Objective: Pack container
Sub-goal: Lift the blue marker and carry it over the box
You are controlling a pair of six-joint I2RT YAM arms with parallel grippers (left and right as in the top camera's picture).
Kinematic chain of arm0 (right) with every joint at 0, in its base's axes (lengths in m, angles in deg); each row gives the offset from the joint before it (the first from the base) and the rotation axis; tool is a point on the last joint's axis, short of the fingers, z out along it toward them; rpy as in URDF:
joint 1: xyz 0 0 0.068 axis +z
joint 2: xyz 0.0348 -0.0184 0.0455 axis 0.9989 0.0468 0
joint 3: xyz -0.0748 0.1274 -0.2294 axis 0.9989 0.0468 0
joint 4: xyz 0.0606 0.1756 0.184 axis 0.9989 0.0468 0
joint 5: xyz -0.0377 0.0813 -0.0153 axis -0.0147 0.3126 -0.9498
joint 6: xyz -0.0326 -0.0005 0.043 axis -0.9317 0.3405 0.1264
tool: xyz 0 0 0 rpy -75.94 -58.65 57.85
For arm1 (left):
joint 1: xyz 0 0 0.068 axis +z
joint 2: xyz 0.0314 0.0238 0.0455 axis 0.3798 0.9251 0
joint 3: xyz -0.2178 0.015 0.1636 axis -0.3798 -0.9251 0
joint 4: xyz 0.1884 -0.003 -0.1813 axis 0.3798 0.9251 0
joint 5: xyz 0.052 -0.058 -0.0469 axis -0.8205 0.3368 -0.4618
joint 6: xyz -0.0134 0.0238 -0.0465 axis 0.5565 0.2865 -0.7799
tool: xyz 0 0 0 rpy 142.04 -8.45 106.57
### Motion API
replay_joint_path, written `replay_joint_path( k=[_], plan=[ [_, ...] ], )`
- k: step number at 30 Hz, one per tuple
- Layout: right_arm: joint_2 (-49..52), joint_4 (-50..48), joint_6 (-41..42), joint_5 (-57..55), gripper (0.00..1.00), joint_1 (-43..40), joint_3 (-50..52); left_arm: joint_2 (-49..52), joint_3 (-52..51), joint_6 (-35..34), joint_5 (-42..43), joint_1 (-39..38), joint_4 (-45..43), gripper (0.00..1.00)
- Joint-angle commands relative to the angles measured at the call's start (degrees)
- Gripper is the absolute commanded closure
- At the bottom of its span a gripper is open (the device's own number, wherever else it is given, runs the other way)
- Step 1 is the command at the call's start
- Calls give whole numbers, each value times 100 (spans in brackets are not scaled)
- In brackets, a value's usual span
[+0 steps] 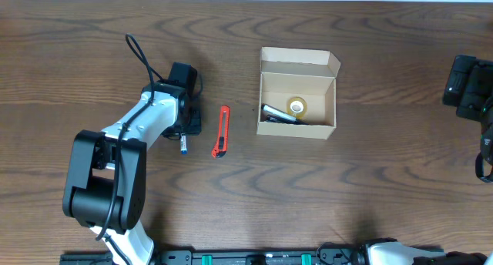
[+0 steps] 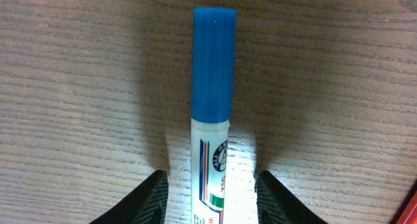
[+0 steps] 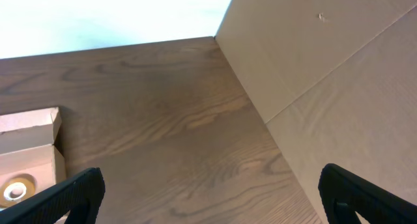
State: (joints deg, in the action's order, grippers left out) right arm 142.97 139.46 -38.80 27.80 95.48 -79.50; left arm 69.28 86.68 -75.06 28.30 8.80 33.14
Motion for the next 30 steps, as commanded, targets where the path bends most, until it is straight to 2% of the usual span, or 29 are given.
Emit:
replay_joint_path(
  k=[1, 5, 8, 12, 16, 27, 30],
  plan=[
    [11, 17, 61, -59, 1, -37, -7, 81, -2, -28, 0, 0, -2, 56],
    [11, 15, 63, -59, 1, -37, -7, 81, -9, -28, 2, 0, -26, 68],
    [11, 17, 63, -59, 1, -37, -7, 81, -55, -28, 20, 0, -68, 71],
    [11, 15, 63, -59, 1, -37, -7, 81, -129, -28, 17, 0, -109, 87],
    [11, 17, 61, -59, 1, -37, -7, 81, -179, -31, 17, 0, -149, 94],
    [11, 17, 63, -59, 1, -37, -7, 79, -199, -44, 28, -2, -125, 94],
    [11, 17, 61, -59, 1, -37, -7, 63, -160, 129, 393, 0, -48, 94]
  ],
)
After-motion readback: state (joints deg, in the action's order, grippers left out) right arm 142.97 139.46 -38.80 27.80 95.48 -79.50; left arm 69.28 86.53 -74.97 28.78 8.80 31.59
